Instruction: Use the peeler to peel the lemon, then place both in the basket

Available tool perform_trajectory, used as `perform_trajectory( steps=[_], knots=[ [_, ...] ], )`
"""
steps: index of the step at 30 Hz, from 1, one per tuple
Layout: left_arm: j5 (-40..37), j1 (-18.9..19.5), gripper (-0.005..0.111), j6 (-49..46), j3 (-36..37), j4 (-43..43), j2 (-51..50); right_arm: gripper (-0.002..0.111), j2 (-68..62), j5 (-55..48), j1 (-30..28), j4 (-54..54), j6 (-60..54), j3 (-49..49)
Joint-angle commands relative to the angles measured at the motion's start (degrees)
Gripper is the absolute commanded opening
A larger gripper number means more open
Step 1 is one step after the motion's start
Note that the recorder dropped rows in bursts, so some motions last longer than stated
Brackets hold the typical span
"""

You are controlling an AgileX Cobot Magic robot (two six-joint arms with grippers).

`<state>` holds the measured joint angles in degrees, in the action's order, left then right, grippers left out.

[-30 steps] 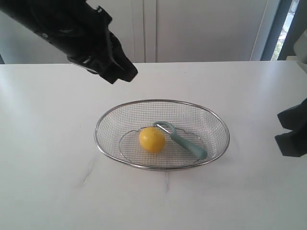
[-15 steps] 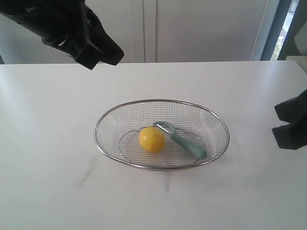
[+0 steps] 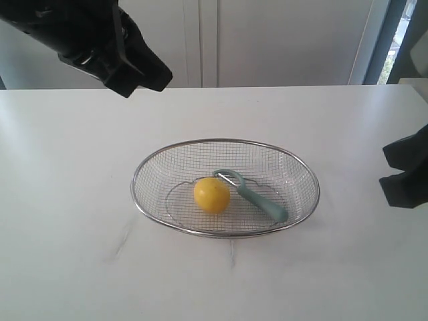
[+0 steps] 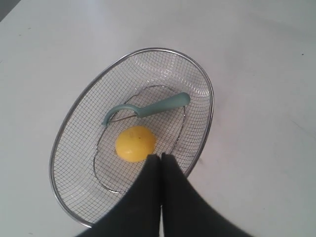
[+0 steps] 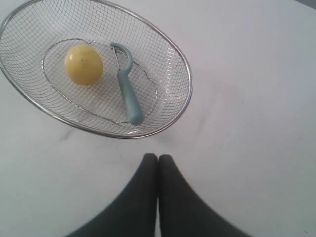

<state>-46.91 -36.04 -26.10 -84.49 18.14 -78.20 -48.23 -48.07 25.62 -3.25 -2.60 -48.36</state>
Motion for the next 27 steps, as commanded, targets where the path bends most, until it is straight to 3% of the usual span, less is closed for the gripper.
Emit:
perform_trajectory(
  steps=[1, 7, 14, 21, 27],
  knots=[
    [-0.71, -0.03, 0.0, 0.16, -0.25, 0.39, 2.1, 0.0, 0.13, 0.41, -0.48, -0.14, -0.08, 0.41],
    [-0.58, 0.85, 0.0, -0.83, -0.25, 0.51, 7.96, 0.0, 0.13, 0.41, -0.48, -0.14, -0.08, 0.41],
    [1.87, 11.6, 0.0, -0.83, 2.62, 9.23, 15.81, 0.0, 0.13, 0.41, -0.48, -0.14, -0.08, 0.41],
    [12.22, 20.44, 0.0, -2.76, 18.86, 10.99, 21.69, 0.0, 0.13, 0.41, -0.48, -0.14, -0.08, 0.41],
    [28.44, 23.33, 0.0, -2.63, 38.07, 12.41, 27.13, 0.0, 0.13, 0.41, -0.48, -0.14, -0.08, 0.41]
  ],
)
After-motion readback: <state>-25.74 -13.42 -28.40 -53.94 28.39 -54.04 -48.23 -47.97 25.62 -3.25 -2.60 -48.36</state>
